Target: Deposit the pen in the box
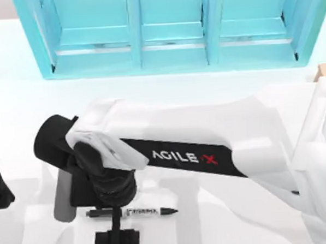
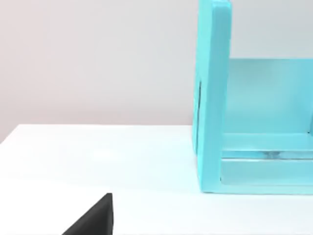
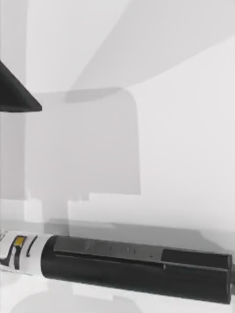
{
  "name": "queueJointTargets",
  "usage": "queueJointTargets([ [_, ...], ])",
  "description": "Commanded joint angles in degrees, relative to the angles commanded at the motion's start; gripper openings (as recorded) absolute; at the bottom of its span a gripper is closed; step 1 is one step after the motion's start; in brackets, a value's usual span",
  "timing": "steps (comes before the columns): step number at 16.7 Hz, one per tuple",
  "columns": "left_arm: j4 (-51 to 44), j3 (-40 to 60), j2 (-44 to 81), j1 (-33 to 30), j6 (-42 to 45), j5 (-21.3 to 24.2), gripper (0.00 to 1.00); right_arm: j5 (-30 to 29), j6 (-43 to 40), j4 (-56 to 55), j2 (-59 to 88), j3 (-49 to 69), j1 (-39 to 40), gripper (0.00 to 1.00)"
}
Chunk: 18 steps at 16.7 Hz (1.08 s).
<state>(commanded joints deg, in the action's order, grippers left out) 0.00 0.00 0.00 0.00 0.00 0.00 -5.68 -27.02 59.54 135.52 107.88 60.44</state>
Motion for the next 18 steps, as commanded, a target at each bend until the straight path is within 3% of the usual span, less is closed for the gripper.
queueJointTargets([
  [8, 0.0, 0.0, 0.0, 0.0, 0.0, 0.0, 1.0, 0.0, -0.4, -6.9, 2.6, -4.6, -0.4, 1.0],
  [18, 0.0, 0.0, 0.0, 0.0, 0.0, 0.0, 1.0, 0.0, -0.4, -6.9, 2.6, -4.6, -0.4, 0.25],
])
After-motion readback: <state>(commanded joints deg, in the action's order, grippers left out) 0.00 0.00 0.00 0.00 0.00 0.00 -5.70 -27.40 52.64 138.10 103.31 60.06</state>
